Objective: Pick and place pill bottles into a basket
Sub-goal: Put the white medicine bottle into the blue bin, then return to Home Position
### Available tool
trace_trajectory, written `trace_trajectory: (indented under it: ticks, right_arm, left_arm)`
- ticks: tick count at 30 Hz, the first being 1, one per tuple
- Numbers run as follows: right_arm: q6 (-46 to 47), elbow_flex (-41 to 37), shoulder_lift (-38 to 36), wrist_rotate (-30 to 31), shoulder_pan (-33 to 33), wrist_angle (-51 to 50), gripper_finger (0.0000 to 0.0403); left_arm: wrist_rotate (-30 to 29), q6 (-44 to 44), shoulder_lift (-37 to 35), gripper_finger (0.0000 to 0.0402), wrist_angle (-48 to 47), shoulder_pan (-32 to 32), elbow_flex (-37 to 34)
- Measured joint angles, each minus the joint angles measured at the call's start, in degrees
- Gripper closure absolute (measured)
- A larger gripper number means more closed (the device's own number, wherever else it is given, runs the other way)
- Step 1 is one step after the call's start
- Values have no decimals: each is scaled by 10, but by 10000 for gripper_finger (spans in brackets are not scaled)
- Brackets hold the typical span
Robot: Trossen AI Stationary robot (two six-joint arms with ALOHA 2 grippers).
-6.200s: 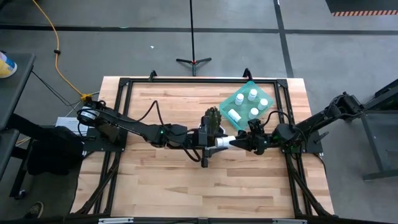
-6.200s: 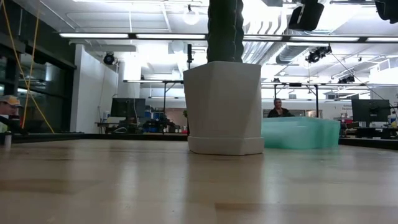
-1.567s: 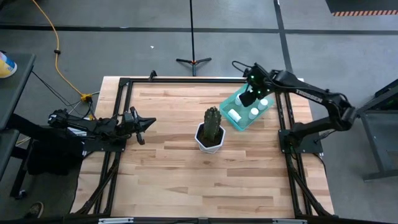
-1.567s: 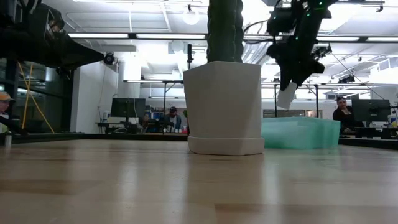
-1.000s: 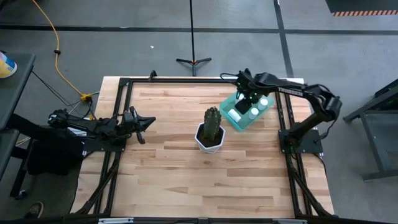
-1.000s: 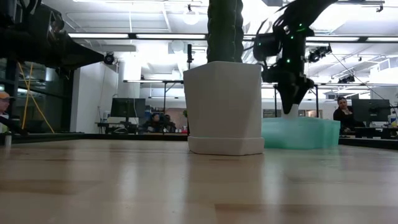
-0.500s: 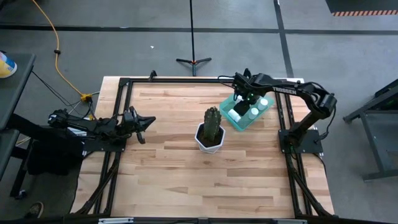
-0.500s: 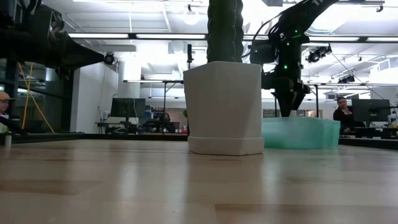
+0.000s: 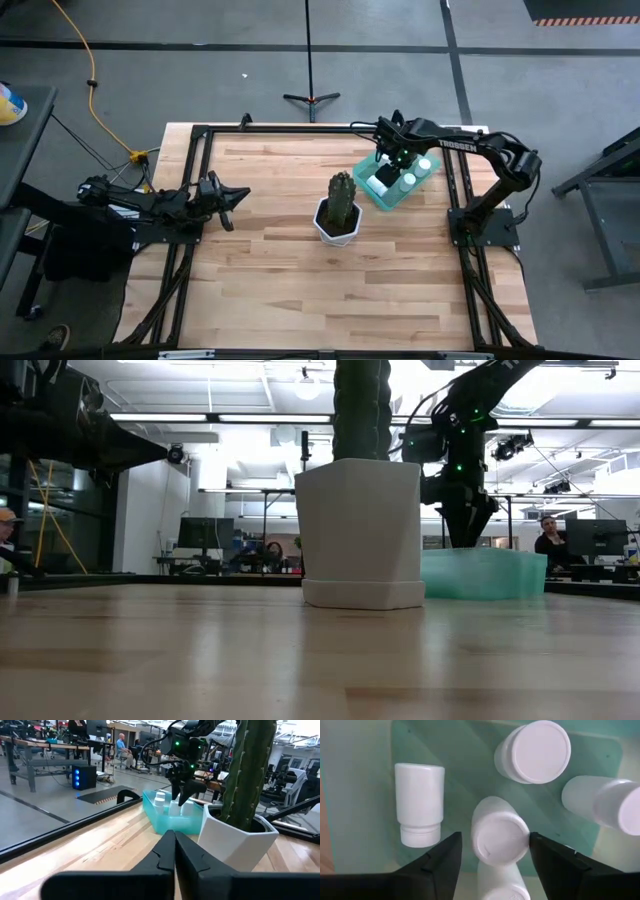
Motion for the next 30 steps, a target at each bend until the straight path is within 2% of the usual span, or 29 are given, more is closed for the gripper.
trace_trajectory:
  ticks: [3, 5, 10, 12, 15, 19, 21, 23, 26, 30]
  right_arm:
    - [1, 0, 0, 0, 0, 0, 178]
    - [1, 0, 0, 0, 0, 0, 179]
    - [-16, 0, -25, 13, 0, 5, 189]
    - [-25, 0, -53, 14, 0, 14, 195]
    - [-38, 0, -109, 8, 0, 38, 205]
    - [-72, 0, -196, -69, 17, 98, 222]
    - [-75, 0, -232, -110, 43, 134, 235]
    - [-72, -13, -266, -124, 80, 180, 253]
    - [-38, -66, -316, -90, 152, 286, 291]
    - [39, -194, -374, -36, 252, 485, 351]
  left_arm:
    - [0, -7, 0, 334, 0, 0, 0]
    - [1, -7, 0, 329, 0, 0, 0]
    - [1, -6, 0, 366, 0, 0, 0]
    - [1, 6, 0, 380, 0, 0, 0]
    - [1, 9, 0, 380, 0, 0, 0]
    - [1, 8, 0, 350, 0, 0, 0]
    - [1, 8, 0, 344, 0, 0, 0]
    - [1, 8, 0, 356, 0, 0, 0]
    - [4, 8, 0, 381, 0, 0, 0]
    - [10, -6, 0, 373, 0, 0, 0]
